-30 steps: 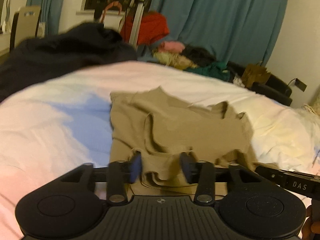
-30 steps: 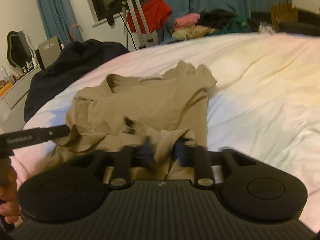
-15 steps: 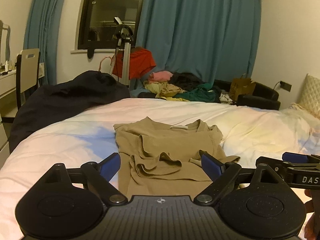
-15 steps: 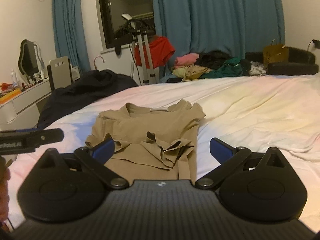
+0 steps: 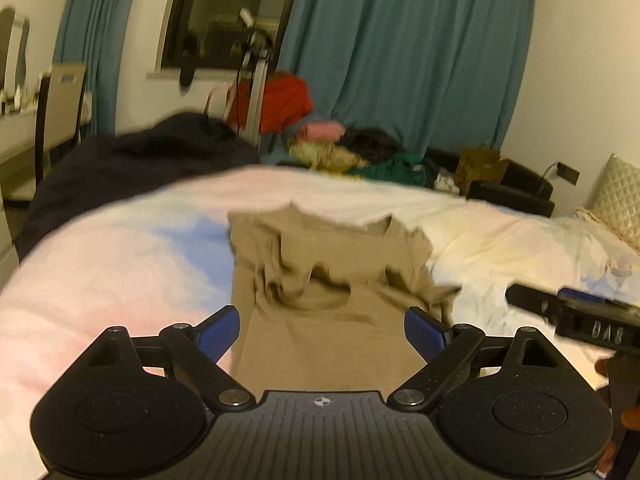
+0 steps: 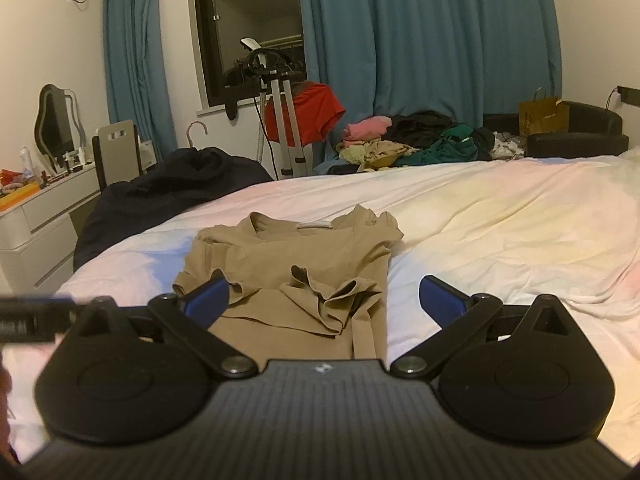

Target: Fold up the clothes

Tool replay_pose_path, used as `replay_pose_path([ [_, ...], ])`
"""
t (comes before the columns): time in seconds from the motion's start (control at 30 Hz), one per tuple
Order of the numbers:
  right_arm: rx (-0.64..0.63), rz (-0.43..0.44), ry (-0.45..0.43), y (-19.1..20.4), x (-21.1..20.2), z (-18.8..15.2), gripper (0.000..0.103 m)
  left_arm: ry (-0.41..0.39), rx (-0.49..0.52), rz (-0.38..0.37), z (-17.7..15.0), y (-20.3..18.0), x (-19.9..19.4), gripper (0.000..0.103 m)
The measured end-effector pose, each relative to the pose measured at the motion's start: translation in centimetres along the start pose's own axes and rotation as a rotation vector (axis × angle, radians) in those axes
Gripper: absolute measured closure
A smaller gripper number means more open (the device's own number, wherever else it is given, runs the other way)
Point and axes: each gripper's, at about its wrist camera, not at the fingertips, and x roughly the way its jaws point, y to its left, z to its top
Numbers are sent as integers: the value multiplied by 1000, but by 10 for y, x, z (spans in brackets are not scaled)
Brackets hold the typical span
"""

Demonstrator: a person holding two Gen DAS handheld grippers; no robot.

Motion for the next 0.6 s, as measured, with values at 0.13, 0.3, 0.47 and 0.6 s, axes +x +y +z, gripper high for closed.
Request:
replay_pose_path([
  [0.13, 7, -3, 2, -1, 2, -1, 0, 104, -57, -12, -14, 7, 4, 12],
  [0.3, 12, -19, 14, -1, 6, -4, 0, 204, -134, -37, -28, 15, 15, 12],
  [0.47, -6, -58, 13, 2, 8, -5, 0, 238, -146, -7, -33, 19, 24, 12],
  [0.6, -26, -93, 9, 4, 9, -7, 0, 275, -218, -36, -34, 27, 29, 12],
])
